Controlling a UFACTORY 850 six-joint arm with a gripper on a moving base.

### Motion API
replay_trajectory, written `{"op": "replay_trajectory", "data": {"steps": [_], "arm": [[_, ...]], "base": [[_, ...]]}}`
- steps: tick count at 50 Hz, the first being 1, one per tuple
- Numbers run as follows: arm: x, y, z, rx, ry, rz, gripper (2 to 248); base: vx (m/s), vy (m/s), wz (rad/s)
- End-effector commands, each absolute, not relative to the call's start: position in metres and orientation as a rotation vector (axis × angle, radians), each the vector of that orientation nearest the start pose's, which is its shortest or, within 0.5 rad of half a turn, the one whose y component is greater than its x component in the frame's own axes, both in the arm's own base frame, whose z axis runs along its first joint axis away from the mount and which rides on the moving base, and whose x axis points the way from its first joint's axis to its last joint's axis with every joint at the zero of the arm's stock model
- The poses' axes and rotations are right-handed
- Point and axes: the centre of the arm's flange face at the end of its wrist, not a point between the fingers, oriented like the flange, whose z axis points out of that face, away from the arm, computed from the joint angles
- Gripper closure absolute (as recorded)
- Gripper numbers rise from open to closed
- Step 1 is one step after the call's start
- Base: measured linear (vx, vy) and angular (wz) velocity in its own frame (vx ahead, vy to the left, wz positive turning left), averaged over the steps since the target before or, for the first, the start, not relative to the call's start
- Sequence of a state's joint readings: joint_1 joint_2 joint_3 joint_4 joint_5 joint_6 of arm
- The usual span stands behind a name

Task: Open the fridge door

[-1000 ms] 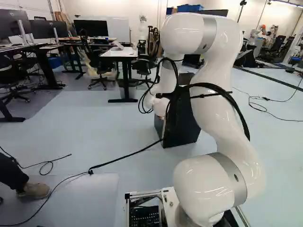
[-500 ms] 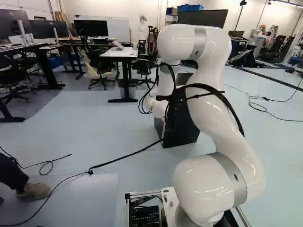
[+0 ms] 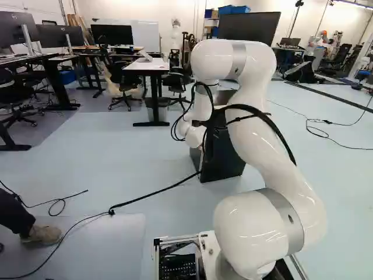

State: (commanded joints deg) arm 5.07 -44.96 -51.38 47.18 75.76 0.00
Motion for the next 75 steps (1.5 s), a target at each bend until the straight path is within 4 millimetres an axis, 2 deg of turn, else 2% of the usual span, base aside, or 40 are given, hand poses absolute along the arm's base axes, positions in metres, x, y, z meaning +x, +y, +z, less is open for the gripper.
{"op": "replay_trajectory", "data": {"steps": [27,50,59,75], "arm": [[0.55,-0.011,0.216,-2.526,1.075,-2.23,3],[0.561,-0.029,0.214,-2.507,1.132,-2.249,3],[0.554,-0.038,0.215,-2.521,1.153,-2.243,3],[0.527,-0.051,0.219,-2.568,1.179,-2.216,3]], "base": [[0.0,0.0,0.0],[0.0,0.0,0.0],[0.0,0.0,0.0],[0.0,0.0,0.0]]}}
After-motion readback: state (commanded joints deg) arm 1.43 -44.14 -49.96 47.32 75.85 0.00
